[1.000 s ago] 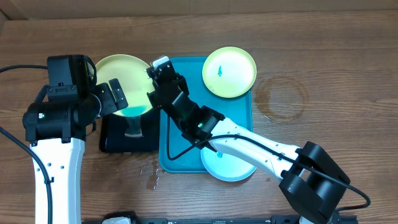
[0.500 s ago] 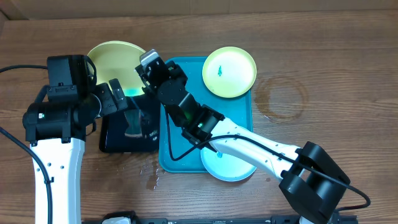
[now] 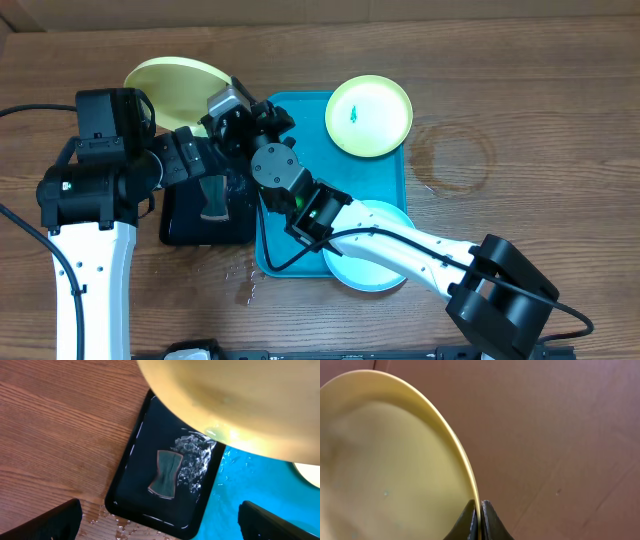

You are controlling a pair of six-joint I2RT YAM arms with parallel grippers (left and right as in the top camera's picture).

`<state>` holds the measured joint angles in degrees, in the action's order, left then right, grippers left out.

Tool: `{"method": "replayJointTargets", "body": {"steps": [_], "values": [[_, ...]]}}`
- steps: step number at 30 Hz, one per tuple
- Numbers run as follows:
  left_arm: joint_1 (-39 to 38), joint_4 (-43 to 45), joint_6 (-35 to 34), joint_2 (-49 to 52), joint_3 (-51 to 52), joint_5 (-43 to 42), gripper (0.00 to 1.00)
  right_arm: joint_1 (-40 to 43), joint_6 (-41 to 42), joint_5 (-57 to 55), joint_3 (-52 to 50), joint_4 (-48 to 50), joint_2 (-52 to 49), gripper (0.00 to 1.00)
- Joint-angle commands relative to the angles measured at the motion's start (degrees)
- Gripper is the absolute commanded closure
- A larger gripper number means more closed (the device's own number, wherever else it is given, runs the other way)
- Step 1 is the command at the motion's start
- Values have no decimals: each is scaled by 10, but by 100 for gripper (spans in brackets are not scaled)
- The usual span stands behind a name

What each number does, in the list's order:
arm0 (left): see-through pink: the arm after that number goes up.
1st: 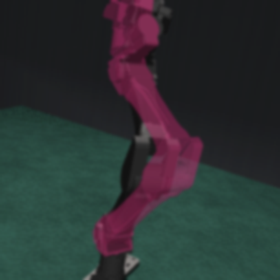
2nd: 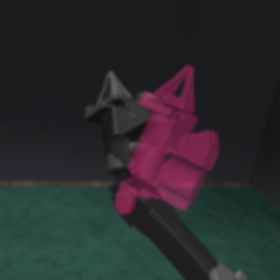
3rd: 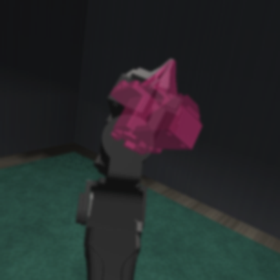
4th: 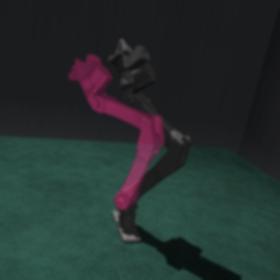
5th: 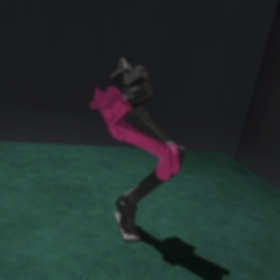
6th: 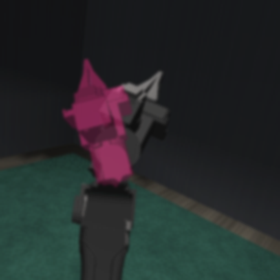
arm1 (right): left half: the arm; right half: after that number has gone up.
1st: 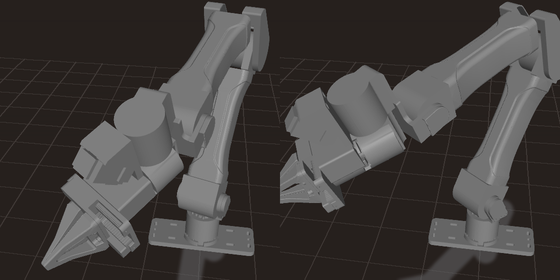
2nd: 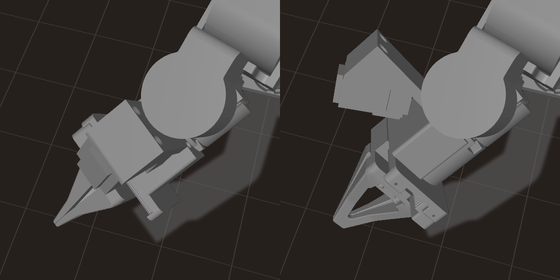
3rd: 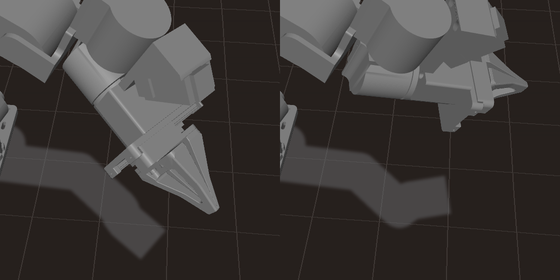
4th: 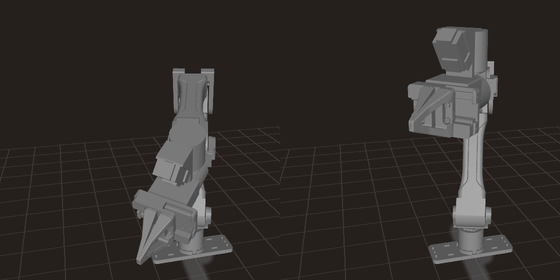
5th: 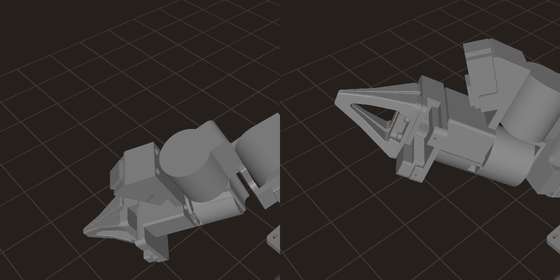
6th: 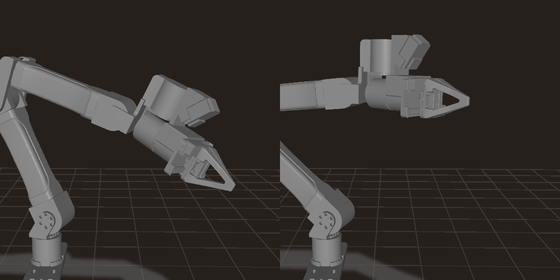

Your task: Clean dirty plates on tray and stack at the side

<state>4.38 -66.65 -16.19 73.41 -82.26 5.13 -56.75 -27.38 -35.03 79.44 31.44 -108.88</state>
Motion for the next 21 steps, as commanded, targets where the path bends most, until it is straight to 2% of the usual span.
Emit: {"method": "replayJointTargets", "body": {"steps": [1, 21], "values": [[3, 0, -5, 0, -14, -3, 0, -8, -16, -12, 18, 7, 25, 96], [3, 0, -6, 0, -14, -2, 0, -8, -16, -16, 18, 0, 25, 96]]}}
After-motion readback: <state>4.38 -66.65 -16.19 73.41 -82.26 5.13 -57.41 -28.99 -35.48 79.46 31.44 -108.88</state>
